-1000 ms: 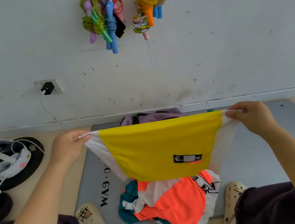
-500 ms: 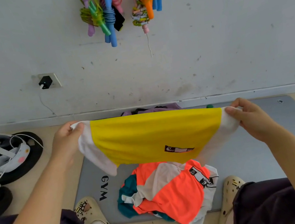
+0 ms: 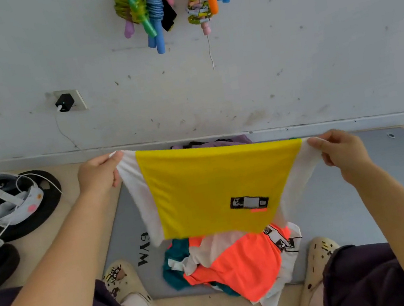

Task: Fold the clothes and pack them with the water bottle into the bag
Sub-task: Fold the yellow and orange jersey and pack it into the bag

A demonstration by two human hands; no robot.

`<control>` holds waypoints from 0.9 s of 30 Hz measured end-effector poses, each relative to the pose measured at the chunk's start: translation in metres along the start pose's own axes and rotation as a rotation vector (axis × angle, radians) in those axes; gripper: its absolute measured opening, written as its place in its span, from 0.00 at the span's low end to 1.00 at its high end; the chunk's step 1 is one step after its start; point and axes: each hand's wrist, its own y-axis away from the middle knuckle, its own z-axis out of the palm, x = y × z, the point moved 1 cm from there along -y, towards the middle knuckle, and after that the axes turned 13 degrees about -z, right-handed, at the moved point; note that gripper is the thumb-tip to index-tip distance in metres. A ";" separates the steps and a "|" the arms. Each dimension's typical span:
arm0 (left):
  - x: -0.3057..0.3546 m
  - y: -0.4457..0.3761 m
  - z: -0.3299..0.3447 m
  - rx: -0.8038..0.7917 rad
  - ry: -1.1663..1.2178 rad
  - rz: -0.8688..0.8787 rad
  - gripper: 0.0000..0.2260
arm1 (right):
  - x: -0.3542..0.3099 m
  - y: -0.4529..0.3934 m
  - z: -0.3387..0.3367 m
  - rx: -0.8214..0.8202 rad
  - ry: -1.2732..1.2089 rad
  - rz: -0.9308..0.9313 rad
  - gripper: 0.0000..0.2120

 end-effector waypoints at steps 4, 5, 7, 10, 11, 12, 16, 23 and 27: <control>-0.019 0.011 0.014 -0.096 0.231 -0.092 0.08 | 0.011 0.012 0.009 0.088 -0.344 0.103 0.07; -0.033 0.014 0.019 -0.112 0.263 -0.131 0.09 | 0.022 0.018 0.014 0.114 -0.409 0.143 0.06; -0.069 0.021 0.029 -0.103 0.309 -0.242 0.11 | 0.051 0.034 0.027 0.167 -0.450 0.254 0.07; -0.135 0.031 0.045 0.024 0.302 -0.469 0.11 | 0.112 0.066 0.047 0.220 -0.298 0.504 0.11; -0.158 0.033 0.050 0.082 0.233 -0.535 0.11 | 0.132 0.078 0.054 0.206 -0.188 0.566 0.11; -0.180 0.035 0.055 0.117 0.151 -0.588 0.11 | 0.151 0.089 0.059 0.184 -0.071 0.597 0.11; -0.252 0.045 0.071 0.142 -0.037 -0.737 0.09 | 0.209 0.118 0.083 0.115 0.173 0.646 0.11; -0.327 0.067 0.077 0.072 0.413 -1.106 0.20 | 0.266 0.163 0.095 0.248 -0.012 1.037 0.29; -0.333 0.091 0.100 -0.103 0.501 -1.219 0.19 | 0.265 0.176 0.117 0.263 -0.273 1.114 0.17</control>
